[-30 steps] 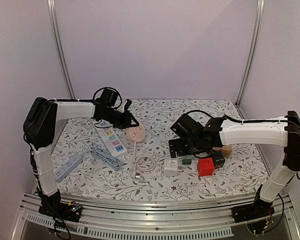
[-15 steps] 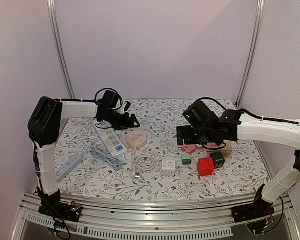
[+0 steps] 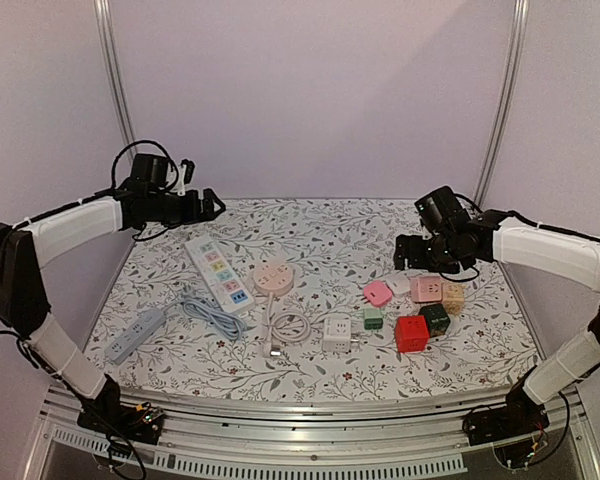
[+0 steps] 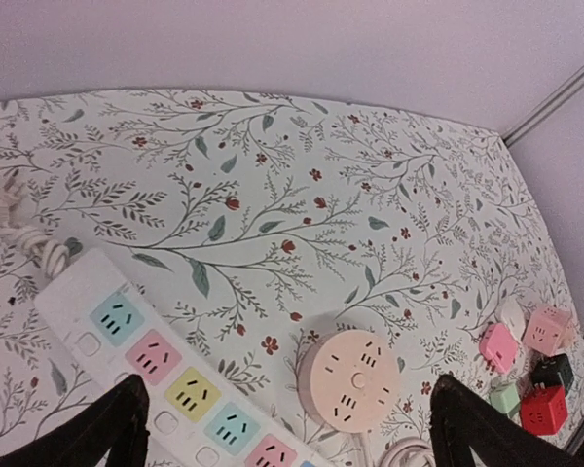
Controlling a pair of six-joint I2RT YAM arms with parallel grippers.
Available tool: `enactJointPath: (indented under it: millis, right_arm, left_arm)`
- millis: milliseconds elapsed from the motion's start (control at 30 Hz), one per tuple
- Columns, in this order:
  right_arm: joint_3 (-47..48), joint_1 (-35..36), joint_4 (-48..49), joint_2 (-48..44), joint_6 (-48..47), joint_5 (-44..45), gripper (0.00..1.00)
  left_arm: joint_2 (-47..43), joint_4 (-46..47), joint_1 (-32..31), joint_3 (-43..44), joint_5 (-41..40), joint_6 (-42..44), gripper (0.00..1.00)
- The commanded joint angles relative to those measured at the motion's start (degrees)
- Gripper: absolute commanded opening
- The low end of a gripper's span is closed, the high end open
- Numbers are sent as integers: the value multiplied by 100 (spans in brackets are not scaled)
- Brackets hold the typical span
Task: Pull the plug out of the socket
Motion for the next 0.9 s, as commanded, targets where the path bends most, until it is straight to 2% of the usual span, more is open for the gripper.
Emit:
enactJointPath:
  millis: [0,133,200,300,433,533,633,800,867]
  right_arm:
    - [-491,-780,102,-547,-369,-318,99]
    - [-1005,-1636,162,-1116,-577,-539,99]
    - [-1239,-2157,177,-1460,-644,-674,99]
    - [-1569,-2666,233,-1964,-779,-747,99]
    - [-1997,-2912,594,-2545,-1046,-719,99]
    - [-2529,-2918,1325,-3031,-1298,-755,99]
    - [-3158,-2920,2061,-3452,-1559,-667,99]
    - [-4467,-2919,3732,-4461,-1774,-520,99]
    - [-4785,-2922,3913,-4797,-1777,-309,99]
  left_arm:
    - [-526,-29,829,-802,-246,-85,99]
    - [-1236,164,1675,-1510,-131,-188,99]
    - [-1559,188,2120,-1758,-293,-233,99]
    - [-2062,279,2415,-2092,-675,-337,99]
    - [-2808,820,2415,-2886,-1212,-489,99]
    - [-3431,1637,2275,-3739,-2261,-510,98]
    - [-3985,2418,2063,-4573,-2861,-372,98]
    - [-4641,2822,1741,-5264,-3206,23,99]
    - [-4715,2902,1738,-5427,-3114,193,99]
